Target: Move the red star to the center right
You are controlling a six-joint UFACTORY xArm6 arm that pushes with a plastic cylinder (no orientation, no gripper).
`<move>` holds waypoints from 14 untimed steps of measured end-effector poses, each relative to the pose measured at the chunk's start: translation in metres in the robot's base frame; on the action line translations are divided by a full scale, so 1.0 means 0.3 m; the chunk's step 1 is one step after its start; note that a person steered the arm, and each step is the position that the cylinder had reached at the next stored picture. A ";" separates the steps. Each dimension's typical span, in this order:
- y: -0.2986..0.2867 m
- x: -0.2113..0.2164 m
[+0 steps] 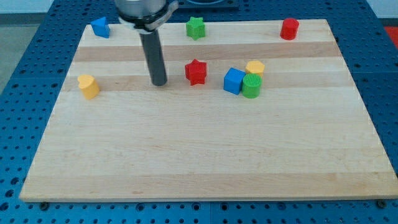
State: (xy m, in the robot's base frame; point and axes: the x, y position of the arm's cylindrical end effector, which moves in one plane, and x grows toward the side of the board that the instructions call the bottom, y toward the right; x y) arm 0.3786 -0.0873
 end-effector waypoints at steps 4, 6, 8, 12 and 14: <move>0.367 -0.065; 0.486 -0.164; 0.467 -0.293; 0.605 -0.252; 0.653 -0.175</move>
State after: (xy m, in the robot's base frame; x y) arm 0.3262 0.1087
